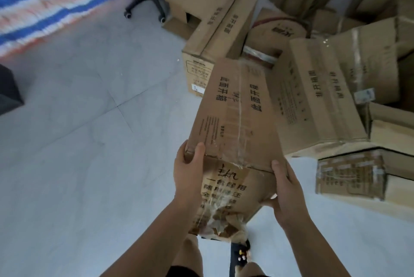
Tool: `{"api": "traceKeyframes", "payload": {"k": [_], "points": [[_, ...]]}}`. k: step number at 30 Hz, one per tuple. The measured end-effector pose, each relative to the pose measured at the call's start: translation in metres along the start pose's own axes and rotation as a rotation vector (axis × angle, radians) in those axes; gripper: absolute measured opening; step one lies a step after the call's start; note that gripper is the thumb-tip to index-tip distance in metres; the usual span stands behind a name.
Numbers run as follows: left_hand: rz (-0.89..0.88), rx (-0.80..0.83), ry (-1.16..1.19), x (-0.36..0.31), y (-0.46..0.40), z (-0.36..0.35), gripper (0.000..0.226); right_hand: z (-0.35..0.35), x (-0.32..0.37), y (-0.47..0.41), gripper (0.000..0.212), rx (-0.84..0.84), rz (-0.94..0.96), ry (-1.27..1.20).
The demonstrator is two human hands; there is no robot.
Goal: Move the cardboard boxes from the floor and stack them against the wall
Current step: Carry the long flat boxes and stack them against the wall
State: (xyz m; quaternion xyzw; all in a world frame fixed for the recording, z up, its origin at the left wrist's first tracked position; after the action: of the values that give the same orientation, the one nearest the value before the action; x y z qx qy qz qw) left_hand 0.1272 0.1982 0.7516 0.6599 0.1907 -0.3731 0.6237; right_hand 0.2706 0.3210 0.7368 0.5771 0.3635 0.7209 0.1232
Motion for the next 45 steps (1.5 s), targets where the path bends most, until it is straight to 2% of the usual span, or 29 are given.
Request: {"api": "traceKeyframes", "payload": {"k": [4, 11, 17, 22, 29, 32, 37, 45], "points": [[-0.024, -0.110, 0.093, 0.036, 0.082, 0.020, 0.027, 0.046, -0.013, 0.041, 0.033, 0.130, 0.051, 0.037], [-0.167, -0.267, 0.237, 0.083, 0.212, 0.039, 0.023, 0.117, -0.013, 0.110, 0.044, 0.304, 0.185, 0.164], [-0.223, -0.402, 0.400, 0.107, 0.282, 0.076, 0.023, 0.125, -0.013, 0.161, 0.056, 0.451, 0.294, 0.260], [-0.258, -0.495, 0.458, 0.142, 0.330, 0.122, 0.023, 0.124, -0.040, 0.209, 0.055, 0.543, 0.319, 0.348], [-0.275, -0.679, 0.595, 0.232, 0.421, 0.235, 0.017, 0.111, -0.136, 0.326, 0.047, 0.768, 0.368, 0.450], [-0.282, -0.806, 0.656, 0.293, 0.474, 0.294, 0.014, 0.115, -0.197, 0.393, 0.043, 0.913, 0.355, 0.539], [-0.286, -0.998, 0.786, 0.389, 0.563, 0.377, 0.024, 0.119, -0.291, 0.502, 0.041, 1.128, 0.324, 0.691], [-0.252, -1.328, 0.957, 0.492, 0.648, 0.481, 0.018, 0.082, -0.419, 0.638, 0.041, 1.465, 0.305, 0.944]]}}
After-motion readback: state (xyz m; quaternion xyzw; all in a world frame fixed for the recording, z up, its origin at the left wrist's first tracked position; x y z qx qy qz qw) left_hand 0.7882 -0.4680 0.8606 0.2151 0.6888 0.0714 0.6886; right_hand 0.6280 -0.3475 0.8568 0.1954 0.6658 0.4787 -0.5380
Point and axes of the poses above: each hand's wrist, its own y-axis away from the middle knuckle, its own z-axis out of the back of the hand, x = y × z, the point moved 2 cm from there along -y, towards the middle knuckle, and after that the axes turned 2 degrees about -x, right-handed, at the moved point
